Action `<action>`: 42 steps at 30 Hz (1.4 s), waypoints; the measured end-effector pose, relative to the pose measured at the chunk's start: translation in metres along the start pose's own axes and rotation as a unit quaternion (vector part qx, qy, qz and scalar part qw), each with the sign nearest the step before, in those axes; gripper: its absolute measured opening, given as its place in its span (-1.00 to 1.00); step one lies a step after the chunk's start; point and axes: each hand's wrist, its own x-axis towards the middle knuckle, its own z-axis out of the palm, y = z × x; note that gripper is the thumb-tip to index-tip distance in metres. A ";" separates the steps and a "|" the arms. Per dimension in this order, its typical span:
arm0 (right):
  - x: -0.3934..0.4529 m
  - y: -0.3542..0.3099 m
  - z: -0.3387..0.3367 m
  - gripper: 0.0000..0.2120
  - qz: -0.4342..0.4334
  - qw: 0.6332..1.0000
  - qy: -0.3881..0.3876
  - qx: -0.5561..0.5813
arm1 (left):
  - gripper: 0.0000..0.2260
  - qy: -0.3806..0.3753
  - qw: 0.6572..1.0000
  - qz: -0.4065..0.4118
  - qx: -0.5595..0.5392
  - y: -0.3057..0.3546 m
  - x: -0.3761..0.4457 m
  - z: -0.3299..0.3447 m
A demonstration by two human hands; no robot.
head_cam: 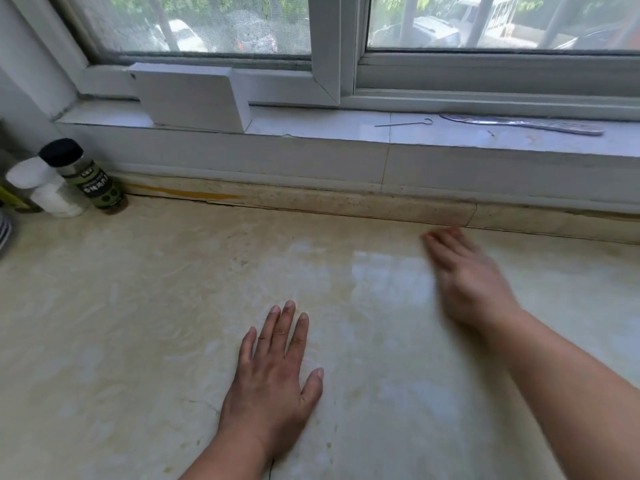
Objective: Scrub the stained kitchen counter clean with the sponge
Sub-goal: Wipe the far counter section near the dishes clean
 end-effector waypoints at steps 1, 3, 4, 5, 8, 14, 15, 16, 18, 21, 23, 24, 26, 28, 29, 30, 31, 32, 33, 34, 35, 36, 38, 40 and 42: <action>-0.022 0.041 -0.005 -0.35 0.050 0.999 0.002 -0.007 | -0.28 -0.001 1.000 0.000 -0.003 0.000 0.000 0.000; -0.063 0.112 -0.016 -0.29 0.156 0.988 0.010 -0.005 | -0.28 0.000 1.000 0.000 -0.009 0.000 0.000 0.000; -0.076 0.132 -0.021 -0.29 0.204 0.979 0.013 -0.002 | -0.28 0.001 1.000 0.000 -0.009 -0.001 0.001 0.000; -0.083 0.139 -0.025 -0.30 0.244 0.970 0.011 0.000 | -0.28 -0.002 1.000 0.003 -0.007 -0.002 0.001 0.001; -0.077 0.104 -0.021 -0.35 0.304 0.952 0.031 0.004 | -0.28 -0.007 1.000 0.007 -0.009 -0.006 0.000 0.002; -0.066 -0.043 0.007 -0.38 0.081 0.994 -0.032 0.066 | -0.29 -0.032 0.999 -0.006 -0.036 -0.007 0.002 -0.004; -0.076 -0.056 0.009 -0.37 0.038 0.996 -0.043 0.067 | -0.28 -0.042 0.998 -0.006 -0.041 -0.005 0.001 -0.006; -0.084 -0.061 0.011 -0.36 0.006 0.997 -0.044 0.065 | -0.28 -0.051 0.998 -0.010 -0.044 -0.004 0.002 -0.009; -0.102 -0.045 0.009 -0.35 -0.023 0.997 -0.045 0.061 | -0.27 -0.068 0.997 -0.019 -0.038 -0.003 0.004 -0.013; -0.143 0.011 0.002 -0.38 0.010 0.997 -0.037 0.060 | -0.24 -0.085 0.996 -0.029 -0.027 0.001 0.005 -0.016; -0.178 0.059 -0.007 -0.38 0.055 0.997 -0.030 0.034 | -0.23 -0.107 0.993 -0.039 -0.026 0.002 0.006 -0.020; -0.198 0.085 -0.011 -0.36 0.086 0.996 -0.026 0.018 | -0.23 -0.117 0.992 -0.045 -0.026 0.004 0.007 -0.021; -0.239 0.132 -0.021 -0.33 0.140 0.990 -0.013 -0.003 | -0.28 -0.133 0.988 -0.068 -0.032 0.016 0.007 -0.024; -0.274 0.165 -0.032 -0.30 0.204 0.979 -0.006 0.002 | -0.33 -0.152 0.985 -0.072 -0.044 0.044 0.004 -0.029; -0.284 0.175 -0.034 -0.28 0.242 0.970 -0.005 0.010 | -0.34 -0.155 0.985 -0.061 -0.049 0.063 0.001 -0.030; -0.290 0.179 -0.033 -0.26 0.274 0.962 -0.003 0.013 | -0.34 -0.156 0.985 -0.046 -0.052 0.083 -0.002 -0.030; -0.292 0.178 -0.030 -0.24 0.295 0.955 0.000 0.012 | -0.34 -0.160 0.985 -0.032 -0.056 0.104 -0.004 -0.032; -0.289 0.171 -0.026 -0.23 0.312 0.950 -0.002 0.009 | -0.34 -0.164 0.984 -0.018 -0.061 0.123 -0.004 -0.032; -0.287 0.158 -0.022 -0.22 0.318 0.948 -0.007 0.009 | -0.34 -0.170 0.983 -0.006 -0.067 0.142 -0.003 -0.033; -0.284 0.141 -0.019 -0.23 0.305 0.952 -0.010 0.012 | -0.34 -0.176 0.982 0.002 -0.071 0.157 -0.002 -0.032; -0.283 0.119 -0.012 -0.24 0.275 0.961 -0.004 0.020 | -0.34 -0.181 0.981 0.003 -0.073 0.168 0.000 -0.032; -0.285 0.092 -0.007 -0.26 0.238 0.971 -0.003 0.035 | -0.34 -0.184 0.980 0.000 -0.072 0.175 0.002 -0.031; -0.294 0.032 0.000 -0.29 0.148 0.987 -0.028 0.063 | -0.34 -0.186 0.980 -0.006 -0.063 0.181 0.003 -0.030; -0.312 -0.012 0.007 -0.33 0.071 0.994 -0.044 0.068 | -0.34 -0.187 0.981 -0.005 -0.058 0.179 0.002 -0.030; -0.324 -0.018 0.008 -0.34 0.031 0.997 -0.034 0.057 | -0.34 -0.186 0.981 0.001 -0.062 0.177 0.001 -0.031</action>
